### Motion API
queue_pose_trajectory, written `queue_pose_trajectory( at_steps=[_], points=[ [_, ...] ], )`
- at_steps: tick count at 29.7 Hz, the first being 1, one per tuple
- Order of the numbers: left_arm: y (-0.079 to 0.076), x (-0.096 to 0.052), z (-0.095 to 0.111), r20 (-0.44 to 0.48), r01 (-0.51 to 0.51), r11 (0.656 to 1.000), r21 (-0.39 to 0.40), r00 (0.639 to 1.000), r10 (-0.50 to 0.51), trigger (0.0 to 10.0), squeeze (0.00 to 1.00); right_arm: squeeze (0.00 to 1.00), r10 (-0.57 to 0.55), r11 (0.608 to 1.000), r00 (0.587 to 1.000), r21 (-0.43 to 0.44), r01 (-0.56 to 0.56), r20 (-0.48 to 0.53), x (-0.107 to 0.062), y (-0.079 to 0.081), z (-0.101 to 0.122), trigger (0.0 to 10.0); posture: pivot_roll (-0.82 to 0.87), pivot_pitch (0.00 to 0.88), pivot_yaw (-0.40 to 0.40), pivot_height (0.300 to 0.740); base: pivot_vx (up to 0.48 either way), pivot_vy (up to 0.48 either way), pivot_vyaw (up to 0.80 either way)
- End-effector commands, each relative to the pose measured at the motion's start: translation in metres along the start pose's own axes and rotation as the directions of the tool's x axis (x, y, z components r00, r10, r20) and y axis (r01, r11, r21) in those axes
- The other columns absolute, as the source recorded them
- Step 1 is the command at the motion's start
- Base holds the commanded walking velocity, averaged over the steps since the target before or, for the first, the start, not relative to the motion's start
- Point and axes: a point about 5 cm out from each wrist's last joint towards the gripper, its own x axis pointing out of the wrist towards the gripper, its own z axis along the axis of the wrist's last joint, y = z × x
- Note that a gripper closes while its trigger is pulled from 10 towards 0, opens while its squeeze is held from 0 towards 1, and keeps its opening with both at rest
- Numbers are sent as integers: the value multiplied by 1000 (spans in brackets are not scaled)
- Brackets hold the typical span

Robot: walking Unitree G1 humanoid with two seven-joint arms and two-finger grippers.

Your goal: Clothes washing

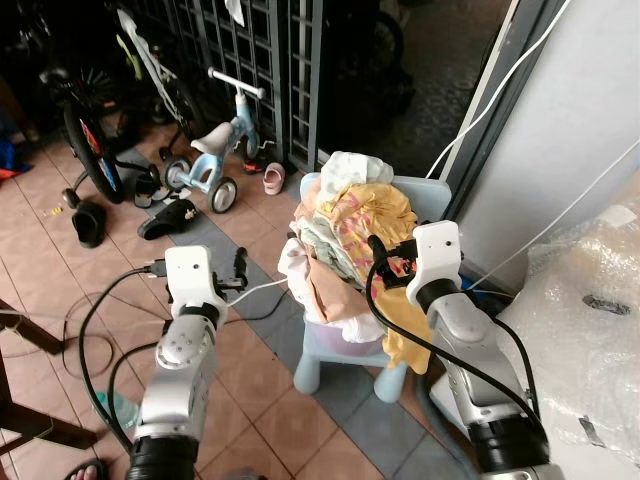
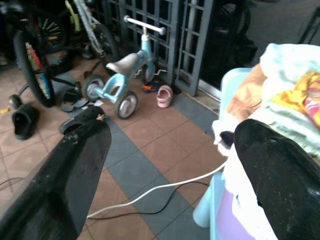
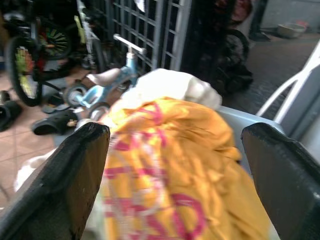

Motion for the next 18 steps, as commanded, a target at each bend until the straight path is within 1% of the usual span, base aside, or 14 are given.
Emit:
queue_pose_trajectory(
  at_steps=[1,7,8,9,10,12,14,15,16,17,18],
  points=[
    [-10,1,2,5,36,999,-11,999,-36,10000,0,0,-36,999,999,-15,35,-26,-1,-11,-3,10000,-27,0,-2,740,480,0,0],
    [-10,1,2,-1,38,999,-8,999,-38,10000,0,0,-50,999,996,-23,48,-71,1,-13,-9,10000,-26,0,-1,740,480,0,0],
    [-10,1,2,5,36,999,-15,999,-36,10000,0,0,-40,999,994,-28,38,-101,0,-12,-13,10000,-26,0,0,740,0,0,0],
    [-10,1,2,5,36,999,-15,999,-36,10000,0,0,-40,999,994,-28,38,-101,0,-12,-13,10000,-26,0,0,740,0,0,0],
    [-9,0,3,8,27,1000,-16,1000,-27,10000,0,0,-7,1000,987,-27,2,-159,-1,-9,-21,10000,-25,0,-1,740,0,0,0],
    [-8,0,2,2,15,1000,-12,1000,-15,10000,0,0,46,998,971,-34,-56,-234,-4,-4,-32,10000,-25,0,-1,740,0,0,0],
    [-7,0,2,-8,4,1000,-11,1000,-4,10000,0,0,60,997,955,-33,-73,-289,-5,-4,-40,10000,-19,0,-5,740,0,0,0],
    [-7,-1,1,-21,-1,1000,-6,1000,1,10000,0,0,95,995,928,-1,-103,-359,-8,-2,-49,10000,-10,0,-9,740,0,0,0],
    [-7,-1,1,-21,-1,1000,-6,1000,1,10000,0,0,95,995,928,-1,-103,-359,-8,-2,-49,10000,-10,0,-9,740,0,0,0],
    [-6,-4,-1,-38,3,1000,3,999,-3,10000,0,0,114,993,907,41,-106,-406,-10,-1,-56,10000,3,0,-13,740,0,0,0],
    [-6,-5,-2,-44,6,1000,11,999,-5,10000,0,0,120,993,902,60,-104,-416,-11,0,-57,10000,7,0,-14,740,0,0,0]
  ],
)
